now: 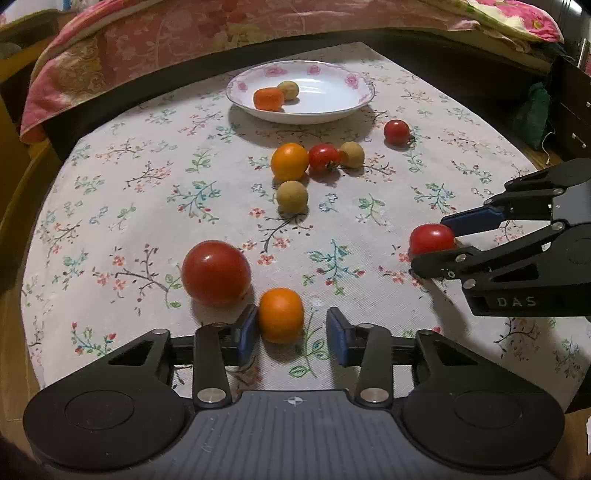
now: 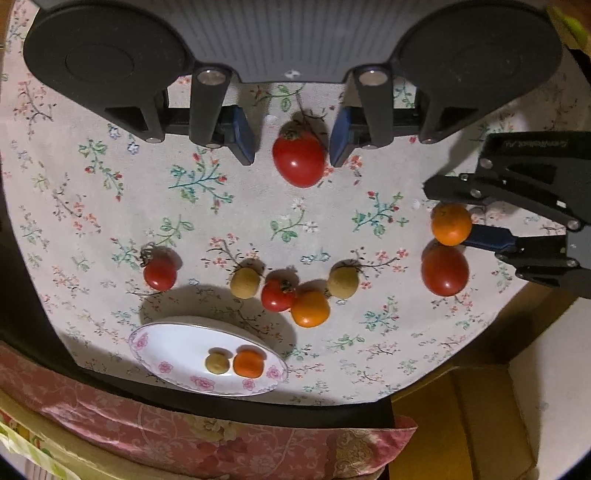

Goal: Organize fruits
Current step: 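Carry the mandarin and red tomato in both tools over the white plate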

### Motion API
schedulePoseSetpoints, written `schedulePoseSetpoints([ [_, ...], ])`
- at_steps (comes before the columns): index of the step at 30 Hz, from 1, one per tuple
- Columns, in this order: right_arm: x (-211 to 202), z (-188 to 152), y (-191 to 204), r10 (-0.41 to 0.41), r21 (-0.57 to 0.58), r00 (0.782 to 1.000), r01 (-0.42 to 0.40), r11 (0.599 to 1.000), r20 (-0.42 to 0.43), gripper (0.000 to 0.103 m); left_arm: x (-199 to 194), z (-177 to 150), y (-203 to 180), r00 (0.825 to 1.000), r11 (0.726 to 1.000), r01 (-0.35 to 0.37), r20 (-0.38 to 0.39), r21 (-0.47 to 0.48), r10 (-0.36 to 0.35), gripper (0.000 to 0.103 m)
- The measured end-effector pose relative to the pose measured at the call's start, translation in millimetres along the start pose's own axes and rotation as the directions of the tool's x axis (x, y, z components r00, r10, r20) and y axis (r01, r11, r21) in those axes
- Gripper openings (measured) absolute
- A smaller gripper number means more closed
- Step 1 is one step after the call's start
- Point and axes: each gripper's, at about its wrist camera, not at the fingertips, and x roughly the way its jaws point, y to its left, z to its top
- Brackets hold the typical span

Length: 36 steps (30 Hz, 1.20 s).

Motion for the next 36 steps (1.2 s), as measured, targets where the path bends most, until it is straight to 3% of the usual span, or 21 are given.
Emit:
schedulePoseSetpoints([
  [4,-0.7,1.8,-1.4,0.021,0.007,1.0,-0.021,1.0,-0.002,0.028,1.5,1.8,-0.7,1.0,1.0,0.006,-0.001,0.002,-0.006,0.041],
  [18,1.8,4.0,-0.1,0.016,0.017,1.0,-0.016,1.0,-0.013,0.029,1.6,3.4,-8.5,1.0,0.999,-0.008,-0.01,0.035,0.009,0.039],
  [22,2.5,5.2,1.2,0.015,0.009,1.0,-0.015,1.0,-0.022,0.029,1.0,3.7,-7.0,1.0,0.999,-0.017,-0.025,0.029,0.018,0.043],
  [36,0.1,6.4,-1.0,0.005,0.046,0.999,-0.003,0.999,-0.044,0.028,2.3,12.5,-2.7,0.998,0.999,0.035,-0.06,0.004,-0.034,0.038],
])
